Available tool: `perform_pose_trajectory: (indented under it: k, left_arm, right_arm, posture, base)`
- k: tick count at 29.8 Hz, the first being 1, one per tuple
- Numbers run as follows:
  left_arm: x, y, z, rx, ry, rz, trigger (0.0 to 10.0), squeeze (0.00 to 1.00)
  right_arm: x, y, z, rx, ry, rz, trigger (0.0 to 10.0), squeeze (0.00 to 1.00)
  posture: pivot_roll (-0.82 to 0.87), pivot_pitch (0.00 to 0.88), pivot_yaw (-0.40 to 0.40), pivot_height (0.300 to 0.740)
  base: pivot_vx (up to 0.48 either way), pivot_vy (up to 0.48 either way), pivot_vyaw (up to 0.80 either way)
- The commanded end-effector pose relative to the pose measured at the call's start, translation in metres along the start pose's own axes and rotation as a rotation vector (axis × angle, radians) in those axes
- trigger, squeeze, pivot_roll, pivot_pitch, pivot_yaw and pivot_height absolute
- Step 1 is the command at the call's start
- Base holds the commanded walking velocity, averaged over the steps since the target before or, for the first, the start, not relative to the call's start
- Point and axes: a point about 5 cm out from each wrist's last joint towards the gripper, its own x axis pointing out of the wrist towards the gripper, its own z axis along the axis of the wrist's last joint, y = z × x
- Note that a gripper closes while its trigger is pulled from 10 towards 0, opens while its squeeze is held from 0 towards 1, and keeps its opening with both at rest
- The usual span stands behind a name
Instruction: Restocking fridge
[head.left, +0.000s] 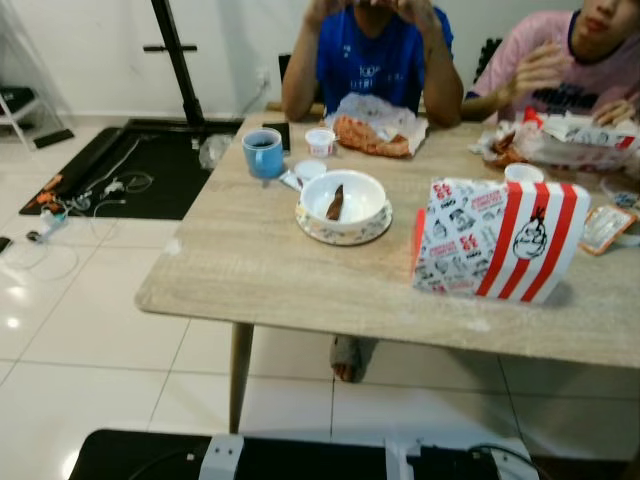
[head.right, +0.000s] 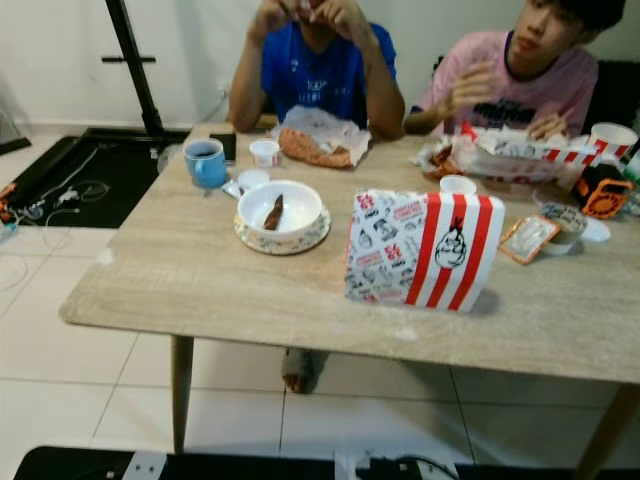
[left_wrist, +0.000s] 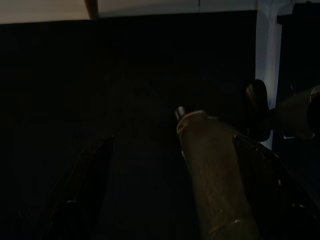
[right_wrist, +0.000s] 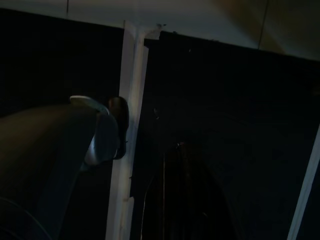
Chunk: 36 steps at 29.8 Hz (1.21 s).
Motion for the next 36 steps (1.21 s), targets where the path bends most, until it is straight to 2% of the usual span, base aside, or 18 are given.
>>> perform_pose_trajectory:
  k: [1, 7, 23, 31, 34, 36]
  left_arm:
    - [-0.001, -0.002, -0.011, -0.013, 0.039, -0.011, 10.0, 0.00]
    - [-0.001, -0.003, -0.011, -0.019, 0.040, -0.010, 10.0, 0.00]
    - [-0.001, -0.002, -0.008, -0.021, 0.026, -0.003, 10.0, 0.00]
    - [-0.001, -0.003, -0.009, -0.022, 0.028, -0.004, 10.0, 0.00]
    - [-0.001, 0.003, -0.007, -0.051, 0.013, 0.032, 10.0, 0.00]
    - [-0.003, 0.013, -0.004, -0.094, -0.008, 0.085, 10.0, 0.00]
  right_arm:
    - [0.000, 0.000, 0.001, 0.001, -0.010, -0.001, 10.0, 0.00]
    - [0.000, 0.002, 0.002, 0.004, -0.013, 0.000, 10.0, 0.00]
    - [0.000, 0.002, 0.002, 0.004, -0.013, 0.004, 10.0, 0.00]
    - [0.000, 0.002, 0.002, 0.004, -0.014, 0.004, 10.0, 0.00]
    - [0.000, 0.001, 0.001, 0.002, -0.014, 0.005, 10.0, 0.00]
    - [0.000, 0.002, 0.001, -0.001, -0.013, 0.006, 10.0, 0.00]
  posture:
    - [-0.01, 0.000, 0.024, 0.740]
    - [-0.01, 0.000, 0.026, 0.740]
    - [-0.01, 0.000, 0.025, 0.740]
    - [-0.01, 0.000, 0.022, 0.740]
    - [-0.01, 0.000, 0.022, 0.740]
    - [-0.01, 0.000, 0.020, 0.740]
  base:
    - [0.000, -0.465, 0.00]
    - [0.000, -0.463, 0.00]
    - [0.000, 0.000, 0.00]
    - [0.000, -0.480, 0.00]
    - [0.000, 0.000, 0.00]
    - [0.000, 0.000, 0.00]
